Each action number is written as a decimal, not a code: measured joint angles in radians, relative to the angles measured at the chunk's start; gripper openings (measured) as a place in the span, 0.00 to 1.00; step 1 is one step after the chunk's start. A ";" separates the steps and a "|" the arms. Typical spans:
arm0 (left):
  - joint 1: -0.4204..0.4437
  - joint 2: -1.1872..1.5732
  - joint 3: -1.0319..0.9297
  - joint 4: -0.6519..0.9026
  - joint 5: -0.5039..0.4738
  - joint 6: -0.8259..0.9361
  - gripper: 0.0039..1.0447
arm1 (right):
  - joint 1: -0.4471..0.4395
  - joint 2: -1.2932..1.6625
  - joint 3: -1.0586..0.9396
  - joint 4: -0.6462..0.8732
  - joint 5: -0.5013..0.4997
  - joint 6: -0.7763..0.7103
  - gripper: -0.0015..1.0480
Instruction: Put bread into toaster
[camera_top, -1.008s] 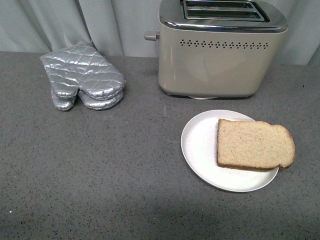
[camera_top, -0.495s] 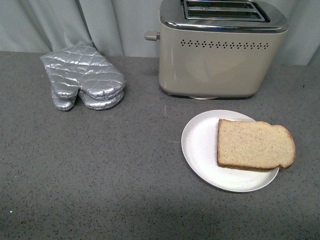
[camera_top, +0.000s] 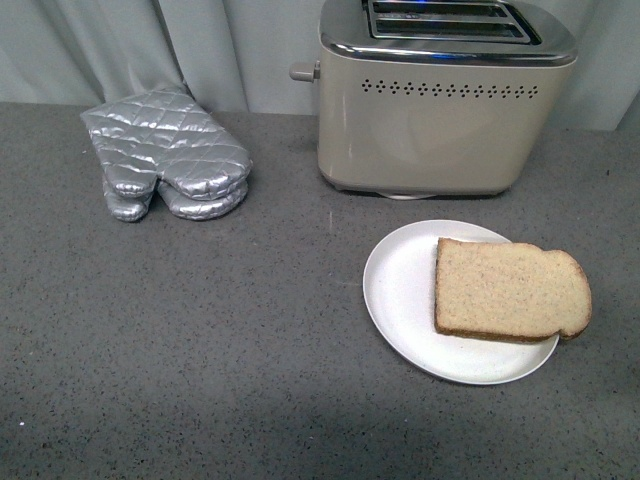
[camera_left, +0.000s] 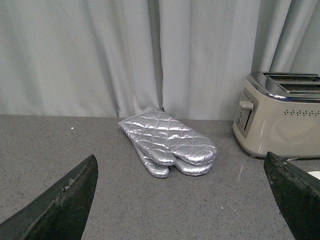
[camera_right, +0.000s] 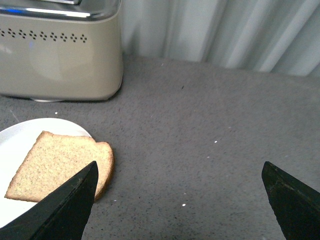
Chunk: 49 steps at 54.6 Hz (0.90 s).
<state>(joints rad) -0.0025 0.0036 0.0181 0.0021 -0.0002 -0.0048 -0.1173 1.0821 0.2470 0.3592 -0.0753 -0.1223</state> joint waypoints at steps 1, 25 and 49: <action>0.000 0.000 0.000 0.000 0.000 0.000 0.94 | -0.002 0.029 0.011 0.000 -0.011 0.004 0.91; 0.000 0.000 0.000 0.000 0.000 0.000 0.94 | -0.018 0.616 0.363 -0.209 -0.224 0.123 0.91; 0.000 0.000 0.000 0.000 0.000 0.000 0.94 | 0.046 0.874 0.549 -0.288 -0.296 0.220 0.91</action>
<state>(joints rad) -0.0025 0.0036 0.0181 0.0021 0.0002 -0.0048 -0.0715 1.9556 0.7956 0.0708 -0.3710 0.0975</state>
